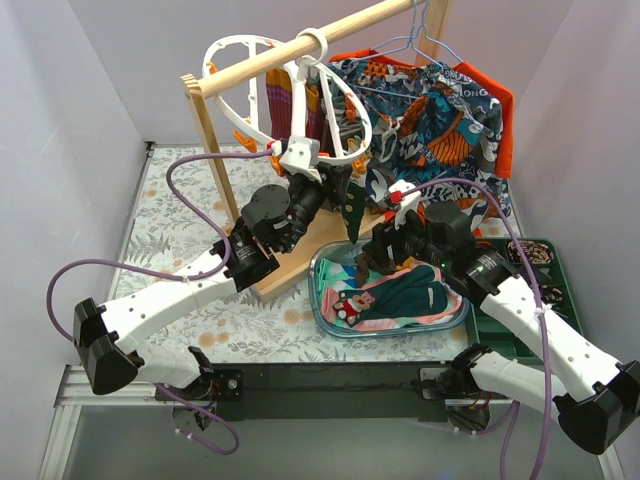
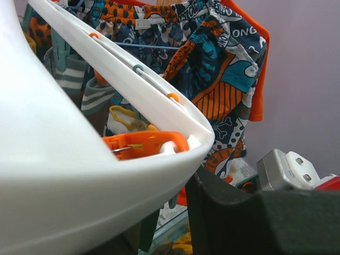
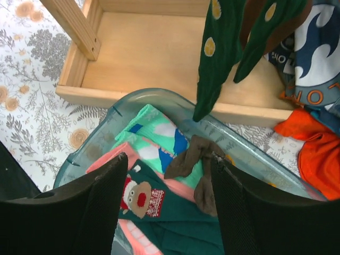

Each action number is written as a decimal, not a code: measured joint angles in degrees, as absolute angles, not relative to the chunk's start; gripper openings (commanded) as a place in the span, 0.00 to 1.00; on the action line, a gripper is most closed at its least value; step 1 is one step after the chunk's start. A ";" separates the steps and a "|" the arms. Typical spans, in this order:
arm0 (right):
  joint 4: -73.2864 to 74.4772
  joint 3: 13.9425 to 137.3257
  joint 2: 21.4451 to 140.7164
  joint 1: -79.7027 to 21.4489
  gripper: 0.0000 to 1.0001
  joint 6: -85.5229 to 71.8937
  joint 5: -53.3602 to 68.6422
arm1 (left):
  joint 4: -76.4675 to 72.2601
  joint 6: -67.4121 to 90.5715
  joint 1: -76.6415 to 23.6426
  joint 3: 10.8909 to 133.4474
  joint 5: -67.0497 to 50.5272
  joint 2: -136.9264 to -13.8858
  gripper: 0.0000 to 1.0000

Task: Clip the socks to the hanger
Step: Open the clamp at the hanger.

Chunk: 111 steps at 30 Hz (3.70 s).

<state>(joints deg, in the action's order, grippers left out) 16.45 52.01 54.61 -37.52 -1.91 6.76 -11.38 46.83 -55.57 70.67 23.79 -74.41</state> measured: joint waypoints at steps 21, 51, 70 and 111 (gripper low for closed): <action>-20.34 53.47 62.19 -37.52 0.62 -8.19 12.62 | -16.16 50.39 -54.83 65.43 23.03 -71.50 0.00; -34.11 53.63 67.02 -33.32 0.01 -10.90 23.68 | -6.52 59.00 -54.70 71.07 24.71 -72.75 0.47; -34.52 56.16 70.26 -26.30 0.01 -10.35 33.67 | 8.95 67.96 -51.20 80.86 21.34 -77.62 0.53; -34.59 56.93 71.02 -25.89 0.01 -12.12 35.79 | -19.73 67.94 -50.78 68.10 20.40 -77.58 0.33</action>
